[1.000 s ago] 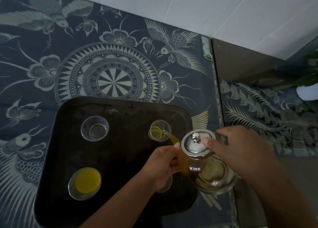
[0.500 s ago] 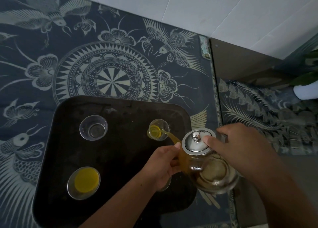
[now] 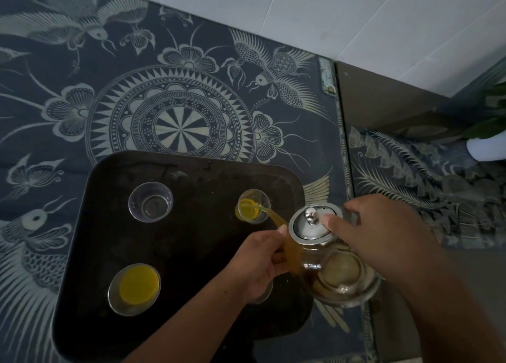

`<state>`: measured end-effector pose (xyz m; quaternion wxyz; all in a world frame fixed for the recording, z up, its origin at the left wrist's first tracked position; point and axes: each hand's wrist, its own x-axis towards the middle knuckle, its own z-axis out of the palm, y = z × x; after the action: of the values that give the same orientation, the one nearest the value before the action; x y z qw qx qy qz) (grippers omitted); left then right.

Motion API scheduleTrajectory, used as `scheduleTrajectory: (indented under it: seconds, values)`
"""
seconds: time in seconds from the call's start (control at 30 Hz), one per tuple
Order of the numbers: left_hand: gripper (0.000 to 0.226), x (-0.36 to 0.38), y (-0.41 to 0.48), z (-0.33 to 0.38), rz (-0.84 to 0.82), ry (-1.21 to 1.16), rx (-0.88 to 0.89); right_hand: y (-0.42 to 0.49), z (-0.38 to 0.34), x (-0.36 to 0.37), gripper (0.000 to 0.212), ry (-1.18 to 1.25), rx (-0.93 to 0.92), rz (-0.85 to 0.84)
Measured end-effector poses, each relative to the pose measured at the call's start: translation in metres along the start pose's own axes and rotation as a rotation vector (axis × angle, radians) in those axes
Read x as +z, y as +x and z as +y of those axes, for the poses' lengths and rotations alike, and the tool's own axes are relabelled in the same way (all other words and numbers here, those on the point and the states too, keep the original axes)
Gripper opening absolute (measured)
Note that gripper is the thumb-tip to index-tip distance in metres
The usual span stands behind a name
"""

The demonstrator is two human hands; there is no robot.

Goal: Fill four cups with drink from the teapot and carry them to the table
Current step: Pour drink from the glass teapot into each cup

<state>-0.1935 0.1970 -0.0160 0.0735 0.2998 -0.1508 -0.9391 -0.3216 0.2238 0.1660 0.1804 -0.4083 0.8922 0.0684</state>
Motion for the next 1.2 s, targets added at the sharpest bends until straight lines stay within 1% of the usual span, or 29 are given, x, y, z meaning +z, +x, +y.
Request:
scheduleTrajectory:
  seconds: [0.57,0.73,0.83,0.97,1.1,1.2]
  values:
    - [0.036,-0.0029,-0.0022,0.005,-0.024,-0.008,-0.015,0.0014,-0.0015,0.0026,0.046,-0.039,-0.013,0.01]
    - [0.036,-0.001,-0.0012,0.0077,-0.025,-0.003,-0.024,0.0003,-0.0024,0.001,0.048,-0.046,0.004,0.019]
    - [0.036,0.0001,-0.0007,0.008,-0.025,0.019,-0.02,-0.0001,-0.0008,0.0006,0.045,-0.044,-0.005,0.018]
    - [0.037,0.0004,0.0002,0.0051,-0.023,0.031,-0.021,-0.0015,0.0008,0.0006,0.05,-0.042,0.005,0.012]
    - [0.038,-0.0002,0.001,0.0034,-0.023,0.029,-0.027,-0.0025,0.0009,-0.0002,0.045,-0.039,0.001,0.005]
    - [0.037,0.0021,-0.0001,0.0027,-0.029,0.014,-0.036,-0.0033,0.0025,-0.0001,0.046,-0.053,0.005,0.008]
